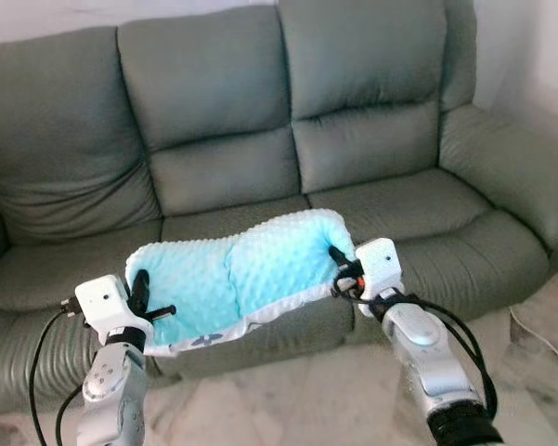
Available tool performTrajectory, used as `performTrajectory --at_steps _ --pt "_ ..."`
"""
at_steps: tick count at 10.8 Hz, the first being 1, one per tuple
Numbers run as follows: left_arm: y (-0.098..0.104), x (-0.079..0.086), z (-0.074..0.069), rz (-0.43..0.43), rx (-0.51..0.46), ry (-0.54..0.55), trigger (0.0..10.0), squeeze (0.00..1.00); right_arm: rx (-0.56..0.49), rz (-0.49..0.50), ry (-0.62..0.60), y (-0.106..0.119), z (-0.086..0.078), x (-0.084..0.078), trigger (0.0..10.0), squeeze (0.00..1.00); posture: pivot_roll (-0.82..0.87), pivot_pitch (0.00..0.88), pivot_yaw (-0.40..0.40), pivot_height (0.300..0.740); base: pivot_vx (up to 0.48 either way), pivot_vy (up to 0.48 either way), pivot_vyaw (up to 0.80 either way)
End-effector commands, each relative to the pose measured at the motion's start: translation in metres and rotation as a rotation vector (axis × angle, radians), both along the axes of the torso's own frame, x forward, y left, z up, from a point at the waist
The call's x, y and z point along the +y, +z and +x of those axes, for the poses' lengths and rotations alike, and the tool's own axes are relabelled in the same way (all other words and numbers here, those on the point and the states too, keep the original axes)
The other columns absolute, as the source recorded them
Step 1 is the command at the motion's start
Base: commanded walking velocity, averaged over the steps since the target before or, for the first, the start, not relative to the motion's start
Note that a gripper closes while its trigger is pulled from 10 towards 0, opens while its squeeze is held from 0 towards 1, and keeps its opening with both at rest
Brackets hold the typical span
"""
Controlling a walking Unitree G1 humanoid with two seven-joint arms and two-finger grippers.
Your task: Move the pillow to the sofa
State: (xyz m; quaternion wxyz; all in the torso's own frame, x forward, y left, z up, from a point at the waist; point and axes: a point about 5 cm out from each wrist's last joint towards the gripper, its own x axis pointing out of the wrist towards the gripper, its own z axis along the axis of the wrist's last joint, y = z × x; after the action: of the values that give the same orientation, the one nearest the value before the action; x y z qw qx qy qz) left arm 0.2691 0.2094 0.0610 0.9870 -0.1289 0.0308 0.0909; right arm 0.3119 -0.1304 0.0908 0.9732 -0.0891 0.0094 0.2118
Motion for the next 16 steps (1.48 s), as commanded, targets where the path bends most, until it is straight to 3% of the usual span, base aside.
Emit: performTrajectory --at_steps 1,8,14,16 --pt "0.002 0.004 0.0 0.005 -0.003 0.013 10.0 0.0 -0.032 0.008 0.023 0.007 0.0 0.007 10.0 0.0 -0.26 0.044 0.1 0.74 0.401 0.0 0.0" --pt "0.0 0.005 -0.002 0.001 0.008 0.025 10.0 0.0 -0.007 -0.001 0.048 0.002 -0.005 0.005 10.0 0.0 -0.26 0.052 0.099 0.74 0.394 0.0 0.0" --pt "-0.008 0.014 -0.003 0.062 0.087 0.096 10.0 0.0 -0.001 -0.009 0.055 0.0 -0.007 0.005 10.0 0.0 -0.26 0.062 0.106 0.74 0.0 0.0 0.74" --pt "-0.006 0.014 0.0 0.072 0.083 0.086 10.0 0.0 0.005 0.004 0.043 -0.001 -0.007 0.005 10.0 0.0 -0.26 0.065 0.108 0.74 0.0 0.0 0.0"
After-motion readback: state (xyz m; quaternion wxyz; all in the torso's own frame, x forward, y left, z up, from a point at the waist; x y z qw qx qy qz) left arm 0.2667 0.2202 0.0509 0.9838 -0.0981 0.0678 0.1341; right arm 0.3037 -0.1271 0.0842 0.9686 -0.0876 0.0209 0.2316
